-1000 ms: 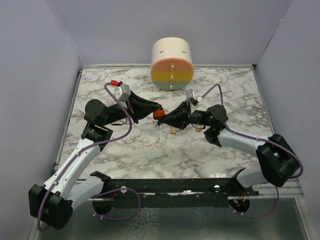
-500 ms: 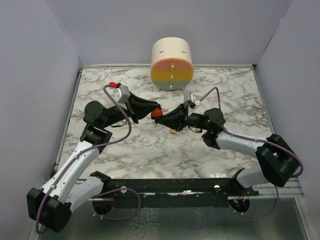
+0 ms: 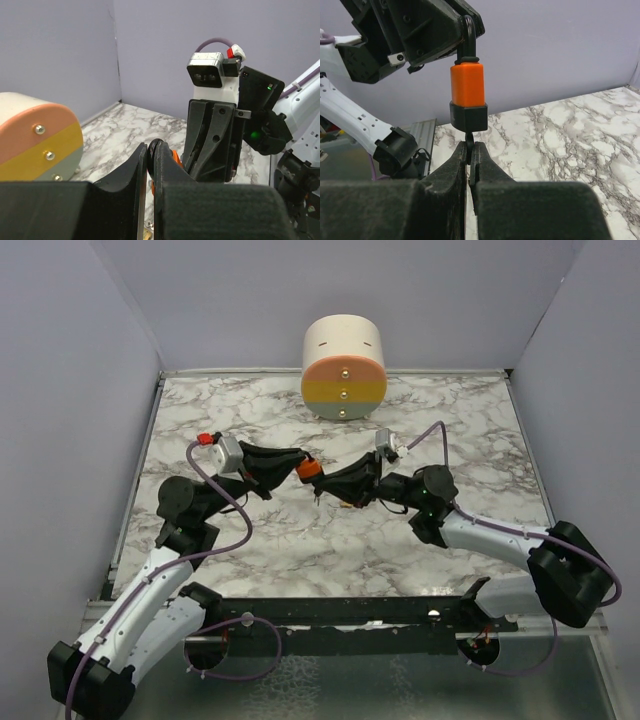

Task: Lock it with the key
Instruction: Lock the lock.

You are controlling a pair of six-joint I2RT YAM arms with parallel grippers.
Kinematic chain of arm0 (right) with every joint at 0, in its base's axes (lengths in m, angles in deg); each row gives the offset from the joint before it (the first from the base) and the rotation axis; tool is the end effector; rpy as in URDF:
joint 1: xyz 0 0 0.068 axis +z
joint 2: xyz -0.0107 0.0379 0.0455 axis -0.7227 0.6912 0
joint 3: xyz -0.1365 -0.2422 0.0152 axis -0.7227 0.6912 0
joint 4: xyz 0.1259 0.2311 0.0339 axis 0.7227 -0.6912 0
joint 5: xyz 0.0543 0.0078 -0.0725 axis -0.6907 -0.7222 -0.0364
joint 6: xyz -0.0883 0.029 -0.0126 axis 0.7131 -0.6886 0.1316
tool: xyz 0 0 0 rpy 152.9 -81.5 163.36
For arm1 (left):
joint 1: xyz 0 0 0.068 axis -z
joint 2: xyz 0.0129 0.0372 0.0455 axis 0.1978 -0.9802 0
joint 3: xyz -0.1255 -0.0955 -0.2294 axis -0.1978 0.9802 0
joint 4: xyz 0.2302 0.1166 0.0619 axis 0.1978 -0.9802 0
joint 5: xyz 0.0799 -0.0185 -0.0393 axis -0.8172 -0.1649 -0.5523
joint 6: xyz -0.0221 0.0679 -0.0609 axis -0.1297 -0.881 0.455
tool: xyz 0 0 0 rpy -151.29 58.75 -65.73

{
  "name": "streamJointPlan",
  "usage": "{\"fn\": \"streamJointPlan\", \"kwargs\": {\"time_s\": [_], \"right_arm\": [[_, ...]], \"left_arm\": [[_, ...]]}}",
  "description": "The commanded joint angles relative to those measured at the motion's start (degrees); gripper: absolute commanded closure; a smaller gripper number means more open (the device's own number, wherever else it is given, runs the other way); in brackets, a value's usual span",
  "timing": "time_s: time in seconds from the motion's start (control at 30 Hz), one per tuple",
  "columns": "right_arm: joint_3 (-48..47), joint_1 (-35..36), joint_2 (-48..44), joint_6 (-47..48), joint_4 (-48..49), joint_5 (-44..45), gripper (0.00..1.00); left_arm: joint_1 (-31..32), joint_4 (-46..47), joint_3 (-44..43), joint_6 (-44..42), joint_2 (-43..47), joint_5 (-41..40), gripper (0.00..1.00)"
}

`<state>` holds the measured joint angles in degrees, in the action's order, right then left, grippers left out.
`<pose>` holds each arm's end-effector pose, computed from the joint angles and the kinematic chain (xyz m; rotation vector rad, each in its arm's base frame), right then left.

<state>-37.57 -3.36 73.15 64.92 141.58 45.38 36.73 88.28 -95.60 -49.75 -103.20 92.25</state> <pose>0.1976 0.2535 0.2994 -0.8277 1.1994 1.3673 0.1727 -0.1359 0.3912 0.6428 1.1231 -1.0083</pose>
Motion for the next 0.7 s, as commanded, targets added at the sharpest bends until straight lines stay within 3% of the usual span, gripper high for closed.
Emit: {"fn": "streamJointPlan", "kwargs": {"time_s": [0.0,0.67], "right_arm": [[0.3,0.5,-0.9,-0.2,-6.7,-1.7,0.99],[0.9,2.0,0.7,4.7,-17.5,0.4,0.99]], "left_arm": [[-1.3,19.3,2.7,-3.7,4.2,-14.0,1.00],[-1.3,38.2,7.5,-3.5,2.9,-22.1,1.00]]}}
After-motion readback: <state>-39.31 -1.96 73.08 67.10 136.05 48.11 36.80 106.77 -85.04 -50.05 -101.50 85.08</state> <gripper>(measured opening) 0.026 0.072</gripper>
